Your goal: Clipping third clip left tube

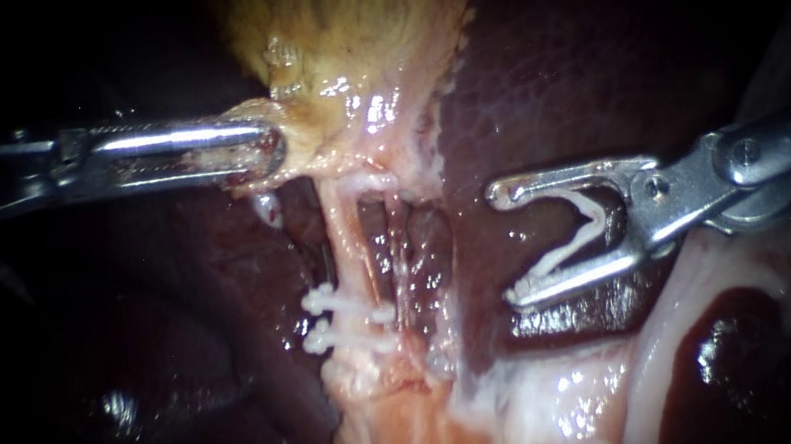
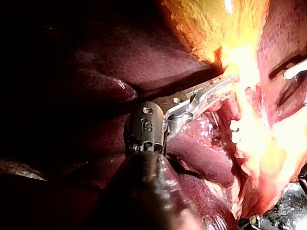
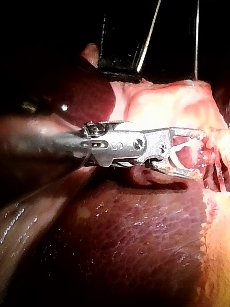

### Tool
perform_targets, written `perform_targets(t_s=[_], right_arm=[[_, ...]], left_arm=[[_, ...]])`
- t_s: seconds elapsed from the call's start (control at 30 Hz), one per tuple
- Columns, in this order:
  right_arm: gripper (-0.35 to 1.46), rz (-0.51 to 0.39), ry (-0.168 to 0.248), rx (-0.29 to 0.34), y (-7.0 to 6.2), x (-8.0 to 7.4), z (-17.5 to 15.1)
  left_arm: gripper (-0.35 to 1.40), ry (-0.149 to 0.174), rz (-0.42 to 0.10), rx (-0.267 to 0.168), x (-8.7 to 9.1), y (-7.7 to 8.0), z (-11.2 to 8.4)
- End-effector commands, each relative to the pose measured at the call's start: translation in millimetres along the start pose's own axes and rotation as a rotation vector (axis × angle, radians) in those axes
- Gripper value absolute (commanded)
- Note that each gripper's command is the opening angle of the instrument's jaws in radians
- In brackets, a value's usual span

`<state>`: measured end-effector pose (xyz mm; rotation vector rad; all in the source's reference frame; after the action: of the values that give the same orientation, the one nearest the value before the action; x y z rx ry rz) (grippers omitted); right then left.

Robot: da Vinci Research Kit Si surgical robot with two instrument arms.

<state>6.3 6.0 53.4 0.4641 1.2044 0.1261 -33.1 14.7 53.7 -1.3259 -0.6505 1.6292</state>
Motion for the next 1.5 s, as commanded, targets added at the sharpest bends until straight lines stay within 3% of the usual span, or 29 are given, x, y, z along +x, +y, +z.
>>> perform_targets(t_s=[0.03,0.27,0.4,0.63,0.77,1.0,1.17,1.33,1.5], right_arm=[[0.50,0.000,0.000,0.000,0.0,0.0,0.0],[0.50,0.001,0.000,0.000,0.1,0.2,0.5],[0.50,0.002,0.001,0.004,0.2,0.6,1.2],[0.50,0.003,0.001,0.012,0.1,1.6,2.7],[0.50,0.028,0.014,0.026,0.0,2.5,3.9],[0.49,0.206,0.080,0.053,0.4,4.6,7.9],[0.49,0.289,0.106,0.066,0.9,5.3,10.8],[0.50,0.325,0.104,0.073,1.6,4.7,13.3],[0.50,0.341,0.103,0.068,2.6,2.2,14.5]], left_arm=[[-0.35,-0.001,0.000,-0.001,0.1,0.1,-0.1],[-0.35,-0.006,-0.018,-0.006,2.9,1.4,-3.4],[-0.35,0.014,-0.033,-0.002,4.4,2.5,-5.9],[-0.35,0.021,-0.032,0.006,5.0,2.8,-7.9],[-0.35,0.021,-0.032,0.006,5.0,2.8,-8.0],[-0.35,0.022,-0.032,0.008,5.0,3.0,-7.8],[-0.35,0.023,-0.032,0.009,5.0,3.2,-7.6],[-0.35,0.024,-0.033,0.010,5.0,3.3,-7.6],[-0.35,0.024,-0.027,0.011,5.0,3.4,-7.5]])
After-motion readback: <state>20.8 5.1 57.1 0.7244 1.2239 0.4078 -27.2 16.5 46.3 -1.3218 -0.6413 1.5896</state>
